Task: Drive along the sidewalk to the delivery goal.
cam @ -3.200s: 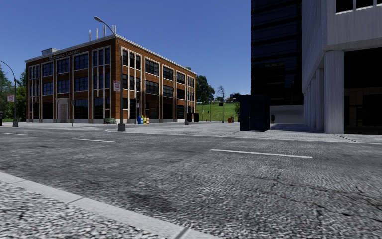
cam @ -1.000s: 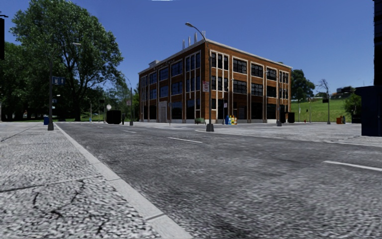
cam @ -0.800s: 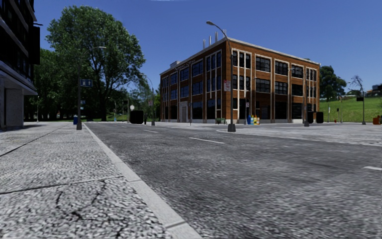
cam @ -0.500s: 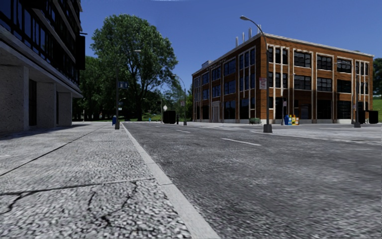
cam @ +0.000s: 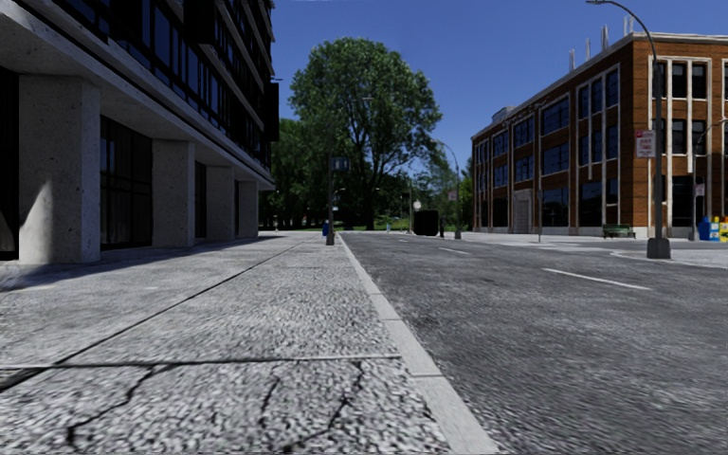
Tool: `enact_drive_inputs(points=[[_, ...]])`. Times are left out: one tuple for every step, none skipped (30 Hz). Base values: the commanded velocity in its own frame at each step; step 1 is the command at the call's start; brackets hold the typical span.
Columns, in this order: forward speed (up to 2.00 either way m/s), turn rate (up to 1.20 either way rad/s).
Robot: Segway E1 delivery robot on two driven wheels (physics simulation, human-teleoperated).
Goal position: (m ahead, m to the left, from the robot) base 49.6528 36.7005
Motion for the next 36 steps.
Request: enact_drive_inputs(points=[[0.80, 0.63], [0.80, 0.63], [0.80, 0.62], [0.80, 0.61], [0.81, 0.61], [0.81, 0.61], [0.81, 0.61], [0.81, 0.61], [0.81, 0.61], [0.81, 0.60], [0.81, 0.60], [0.81, 0.57], [0.82, 0.51], [1.55, 0.48], [1.55, 0.48], [2.00, 0.48], [2.00, 0.00], [2.00, 0.00], [2.00, 0.00], [2.00, 0.00], [2.00, 0.00], [2.00, 0.00], [2.00, 0.00], [2.00, 0.00], [2.00, 0.00], [2.00, 0.00], [2.00, 0.00], [2.00, 0.00], [2.00, 0.00], [2.00, 0.00], [2.00, 0.00], [2.00, 0.00], [2.00, 0.00], [2.00, 0.00], [2.00, 0.00], [2.00, 0.00]])
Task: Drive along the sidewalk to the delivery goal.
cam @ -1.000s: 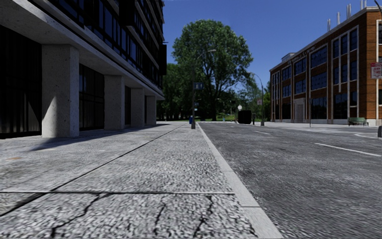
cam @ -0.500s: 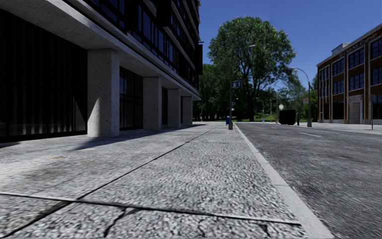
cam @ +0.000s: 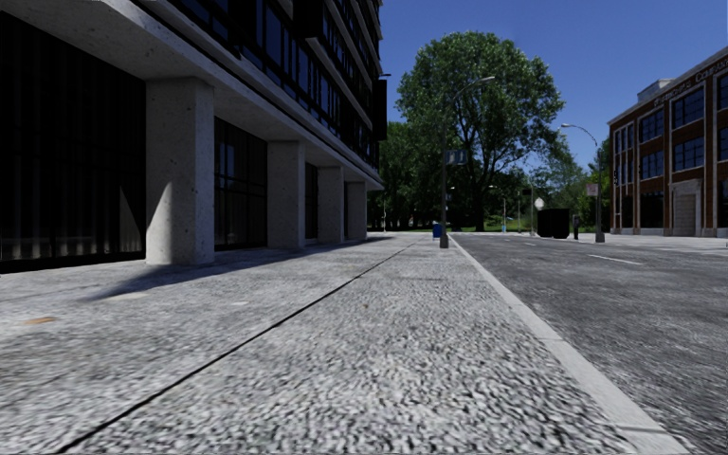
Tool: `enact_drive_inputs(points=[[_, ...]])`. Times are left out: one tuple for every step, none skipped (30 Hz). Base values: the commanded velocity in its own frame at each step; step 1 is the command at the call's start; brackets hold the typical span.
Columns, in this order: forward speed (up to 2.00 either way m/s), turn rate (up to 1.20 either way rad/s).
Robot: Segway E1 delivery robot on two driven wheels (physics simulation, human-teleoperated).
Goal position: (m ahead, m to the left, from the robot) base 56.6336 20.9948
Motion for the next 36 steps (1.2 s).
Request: enact_drive_inputs(points=[[2.00, 0.00], [2.00, 0.00], [2.00, 0.00], [2.00, 0.00], [2.00, 0.00], [2.00, 0.00], [2.00, 0.00], [2.00, 0.00], [2.00, 0.00], [2.00, 0.00], [2.00, 0.00], [2.00, 0.00], [2.00, 0.00], [2.00, 0.00], [2.00, 0.00], [2.00, 0.00], [2.00, 0.00], [2.00, 0.00], [2.00, 0.00], [2.00, 0.00], [2.00, 0.00], [2.00, 0.00], [2.00, 0.00], [2.00, -0.07], [2.00, -0.07], [2.00, -0.09], [2.00, -0.13], [2.00, -0.16], [2.00, -0.18], [2.00, -0.18], [2.00, -0.18], [2.00, -0.19], [2.00, -0.20], [2.00, -0.20], [2.00, -0.21], [2.00, -0.21]])
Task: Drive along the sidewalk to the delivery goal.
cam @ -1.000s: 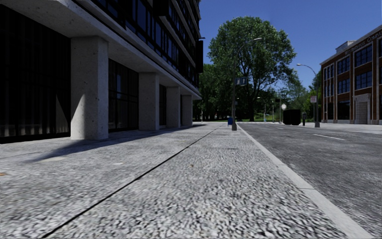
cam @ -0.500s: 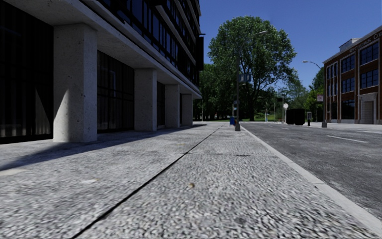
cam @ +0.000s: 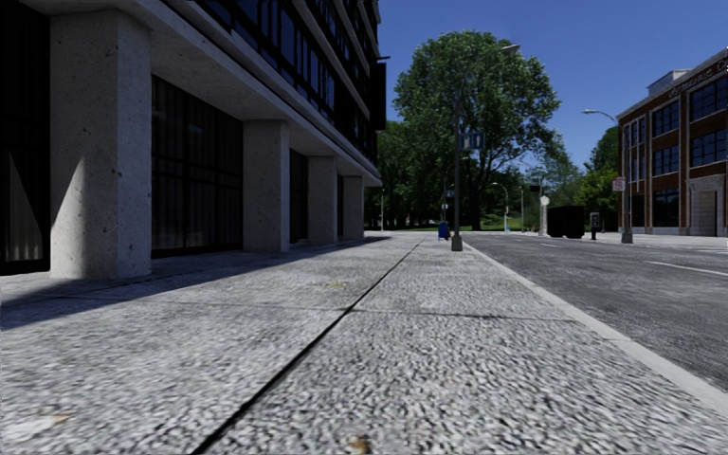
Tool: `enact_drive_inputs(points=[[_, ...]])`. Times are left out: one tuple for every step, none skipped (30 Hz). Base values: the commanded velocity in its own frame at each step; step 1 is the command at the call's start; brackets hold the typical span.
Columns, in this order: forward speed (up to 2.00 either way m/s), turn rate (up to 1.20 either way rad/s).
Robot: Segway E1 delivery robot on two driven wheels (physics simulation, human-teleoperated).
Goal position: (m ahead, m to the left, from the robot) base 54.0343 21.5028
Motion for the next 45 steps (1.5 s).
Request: enact_drive_inputs(points=[[2.00, -0.22], [2.00, -0.23], [2.00, -0.23], [2.00, -0.24], [2.00, -0.28], [2.00, -0.29], [2.00, -0.29], [2.00, -0.29], [2.00, -0.29], [2.00, -0.29], [2.00, -0.29], [2.00, -0.29], [2.00, -0.29], [2.00, -0.29], [2.00, -0.29], [2.00, 0.00], [2.00, 0.00], [2.00, 0.00], [2.00, 0.00], [2.00, 0.00], [2.00, 0.00], [2.00, 0.00], [2.00, 0.00], [2.00, 0.00], [2.00, 0.00], [2.00, 0.00], [2.00, 0.00], [2.00, 0.00], [2.00, 0.00], [2.00, 0.00], [2.00, 0.00], [2.00, 0.00], [2.00, 0.00], [2.00, 0.00], [2.00, 0.00], [2.00, 0.00], [2.00, 0.00], [2.00, 0.00], [2.00, 0.00], [2.00, 0.00], [2.00, 0.00], [2.00, 0.00], [2.00, 0.00], [2.00, 0.00], [2.00, 0.00]])
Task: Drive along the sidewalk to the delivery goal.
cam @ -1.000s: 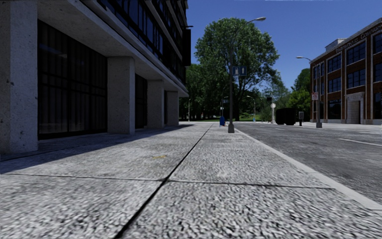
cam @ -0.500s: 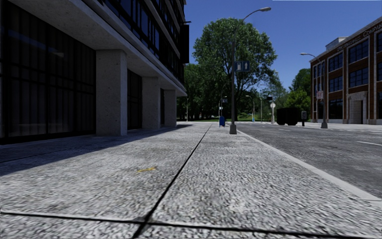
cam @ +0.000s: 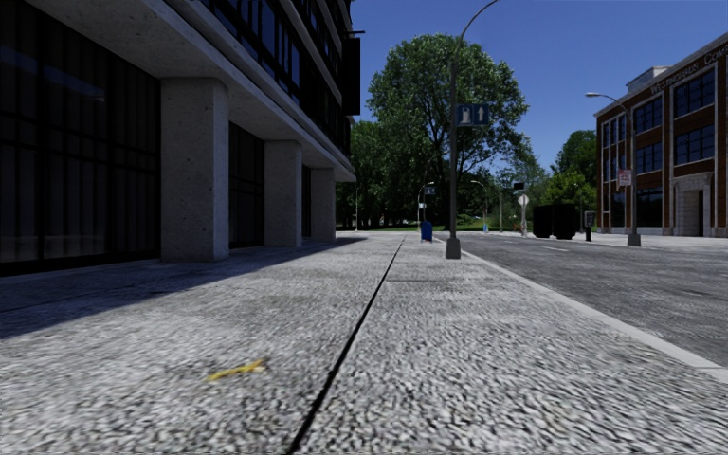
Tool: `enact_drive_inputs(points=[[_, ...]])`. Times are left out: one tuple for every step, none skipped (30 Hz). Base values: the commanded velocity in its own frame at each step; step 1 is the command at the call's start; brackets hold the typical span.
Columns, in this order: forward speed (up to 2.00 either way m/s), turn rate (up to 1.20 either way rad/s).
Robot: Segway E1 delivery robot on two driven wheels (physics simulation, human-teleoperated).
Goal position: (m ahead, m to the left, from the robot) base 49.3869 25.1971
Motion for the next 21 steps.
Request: enact_drive_inputs(points=[[2.00, 0.00], [2.00, 0.00], [2.00, 0.00], [2.00, 0.00], [2.00, 0.00], [2.00, 0.00], [2.00, 0.00], [2.00, 0.00], [2.00, 0.00], [2.00, 0.00], [2.00, 0.00], [2.00, 0.00], [2.00, 0.00], [2.00, 0.00], [2.00, 0.00], [2.00, 0.00], [2.00, 0.00], [2.00, 0.00], [2.00, 0.00], [2.00, 0.00], [2.00, 0.00]])
